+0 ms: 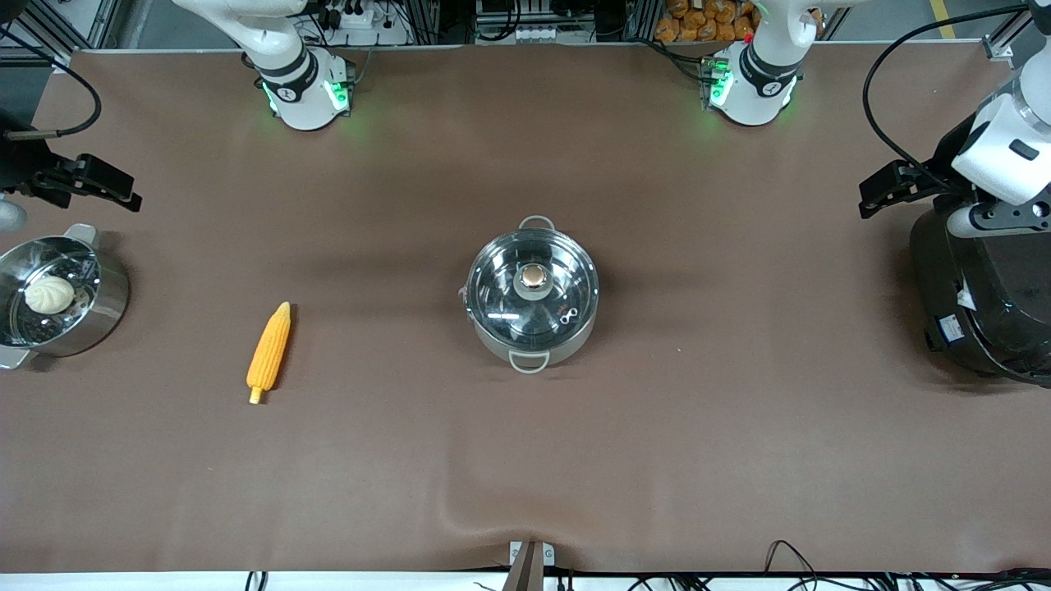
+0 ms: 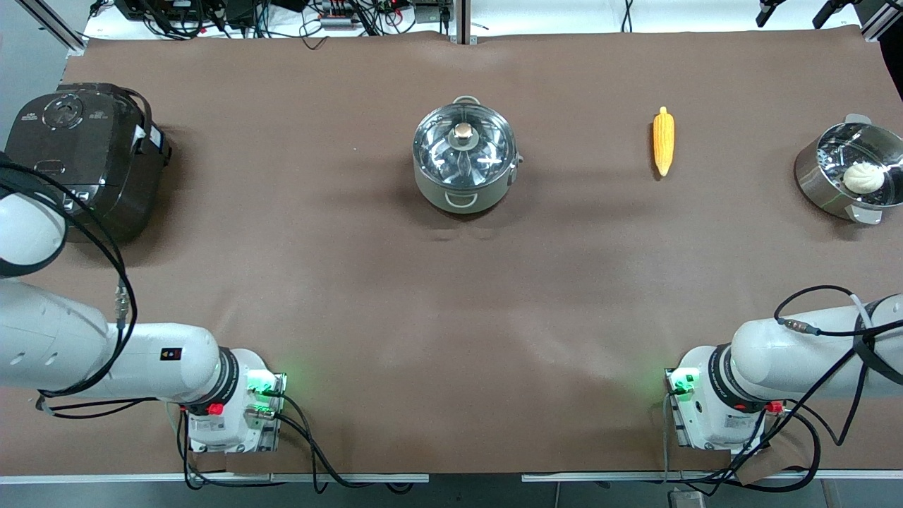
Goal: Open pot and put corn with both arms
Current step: 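Move the left gripper toward the glass lid on the steel pot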
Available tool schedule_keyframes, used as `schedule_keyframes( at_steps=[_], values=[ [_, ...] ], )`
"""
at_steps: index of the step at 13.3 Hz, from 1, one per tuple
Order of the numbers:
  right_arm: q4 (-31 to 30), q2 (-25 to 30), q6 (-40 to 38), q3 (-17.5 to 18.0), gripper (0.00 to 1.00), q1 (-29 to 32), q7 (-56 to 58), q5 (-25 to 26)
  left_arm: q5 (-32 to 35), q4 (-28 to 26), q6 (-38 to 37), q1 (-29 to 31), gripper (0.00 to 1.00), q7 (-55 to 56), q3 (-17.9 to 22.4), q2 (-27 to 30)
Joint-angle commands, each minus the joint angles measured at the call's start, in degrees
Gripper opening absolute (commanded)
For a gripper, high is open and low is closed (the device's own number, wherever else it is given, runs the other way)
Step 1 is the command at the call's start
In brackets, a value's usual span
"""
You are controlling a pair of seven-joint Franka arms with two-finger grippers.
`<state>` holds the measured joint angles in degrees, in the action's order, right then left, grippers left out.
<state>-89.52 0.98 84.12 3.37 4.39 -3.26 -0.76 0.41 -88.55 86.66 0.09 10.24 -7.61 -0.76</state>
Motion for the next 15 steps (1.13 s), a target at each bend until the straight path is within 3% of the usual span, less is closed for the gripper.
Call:
schedule_keyframes(
  at_steps=[1,6,8,10,15],
  values=[
    [-0.1,1.0,-0.1,-0.4,1.0,-0.6,-1.0,-0.5,-0.3,-0.1,-1.1,-0.1,1.0,-1.3,0.2,1.1],
    [-0.1,1.0,-0.2,-0.2,1.0,-0.6,-1.0,-0.4,-1.4,0.0,-0.8,-0.4,1.0,-1.7,-0.7,-0.8],
    [0.0,1.0,-0.1,0.0,1.0,-0.6,-1.0,-0.4,-2.5,0.0,1.0,-2.3,1.0,-0.3,-3.3,-2.5],
    [1.2,0.3,-0.2,0.0,1.0,-0.6,-0.9,-0.3,-1.9,-0.1,5.2,-5.6,1.0,4.0,-5.5,-4.7],
    [3.1,-4.6,0.2,0.1,1.0,-3.4,-0.8,1.7,0.4,0.7,13.3,-19.1,1.0,20.7,-5.5,-14.2]
  ],
)
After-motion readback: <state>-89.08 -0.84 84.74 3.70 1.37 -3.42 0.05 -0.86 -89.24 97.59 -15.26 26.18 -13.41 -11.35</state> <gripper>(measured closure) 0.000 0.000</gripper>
